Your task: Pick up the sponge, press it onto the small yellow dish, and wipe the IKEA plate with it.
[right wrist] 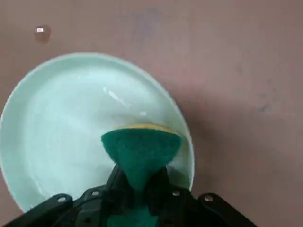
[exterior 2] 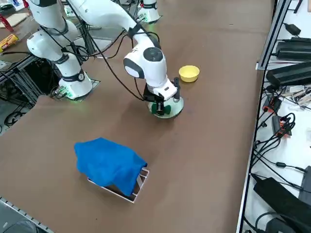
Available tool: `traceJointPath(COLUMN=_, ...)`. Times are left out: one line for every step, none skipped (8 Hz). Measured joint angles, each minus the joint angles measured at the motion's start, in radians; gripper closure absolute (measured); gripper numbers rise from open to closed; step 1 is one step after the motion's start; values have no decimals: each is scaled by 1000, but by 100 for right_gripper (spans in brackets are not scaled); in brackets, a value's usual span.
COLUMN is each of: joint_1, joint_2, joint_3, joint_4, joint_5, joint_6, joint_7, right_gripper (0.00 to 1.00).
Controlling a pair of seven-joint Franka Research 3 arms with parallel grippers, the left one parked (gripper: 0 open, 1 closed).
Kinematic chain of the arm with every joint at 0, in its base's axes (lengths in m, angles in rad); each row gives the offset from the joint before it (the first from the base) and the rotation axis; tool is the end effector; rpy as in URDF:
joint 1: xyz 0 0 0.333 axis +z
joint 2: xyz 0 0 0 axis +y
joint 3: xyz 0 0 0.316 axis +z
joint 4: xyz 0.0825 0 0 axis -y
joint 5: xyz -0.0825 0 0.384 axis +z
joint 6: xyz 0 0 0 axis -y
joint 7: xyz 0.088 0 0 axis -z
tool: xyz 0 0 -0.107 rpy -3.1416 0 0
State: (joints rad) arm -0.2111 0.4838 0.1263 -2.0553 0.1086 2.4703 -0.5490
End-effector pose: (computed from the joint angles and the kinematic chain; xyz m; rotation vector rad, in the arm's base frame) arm 0.5844 -0.0502 0.1941 -2.9532 -0.5441 0.0379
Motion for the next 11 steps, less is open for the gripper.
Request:
traceJointPath(joint_1=2, joint_2=23, joint_3=1, joint_4=39, joint_5=0, joint_6=-10, joint_7=-3, right_gripper=79)
traceJointPath(joint_1=7, joint_2=42, joint_3=4, joint_4=71, joint_5=0, joint_6=-17, joint_7=-3, right_gripper=79)
traceJointPath(joint_1=18, joint_2=55, joint_3=5, joint_4=93, joint_5=0, joint_6=-21, joint_7=-3, right_gripper=79)
traceJointPath(joint_1=35, joint_2=63, joint_3=5, joint_4=107, joint_5=3, joint_6=-22, joint_7=-1, right_gripper=79)
traceJointPath(joint_1=55, joint_2=69, joint_3=5, joint_4=116, joint_5=11, joint_6=-22, joint_7=8, right_gripper=79)
traceJointPath(joint_1=80, joint_2=73, joint_3=6, joint_4=122, joint_5=20, joint_6=-22, joint_7=31, right_gripper=79)
traceJointPath(joint_1=106, joint_2=74, joint_3=6, joint_4=124, joint_5=31, joint_6=-22, joint_7=58, right_gripper=79)
traceJointPath(joint_1=133, joint_2=74, joint_3=6, joint_4=124, joint_5=43, joint_6=-22, joint_7=86, right_gripper=79)
traceJointPath(joint_1=157, joint_2=74, joint_3=4, joint_4=124, joint_5=49, joint_6=-23, joint_7=118, right_gripper=79)
traceJointPath(joint_1=174, joint_2=72, joint_3=-6, joint_4=124, joint_5=47, joint_6=-29, joint_7=147, right_gripper=79)
traceJointPath(joint_1=181, joint_2=71, joint_3=-11, joint_4=124, joint_5=47, joint_6=-32, joint_7=169, right_gripper=79)
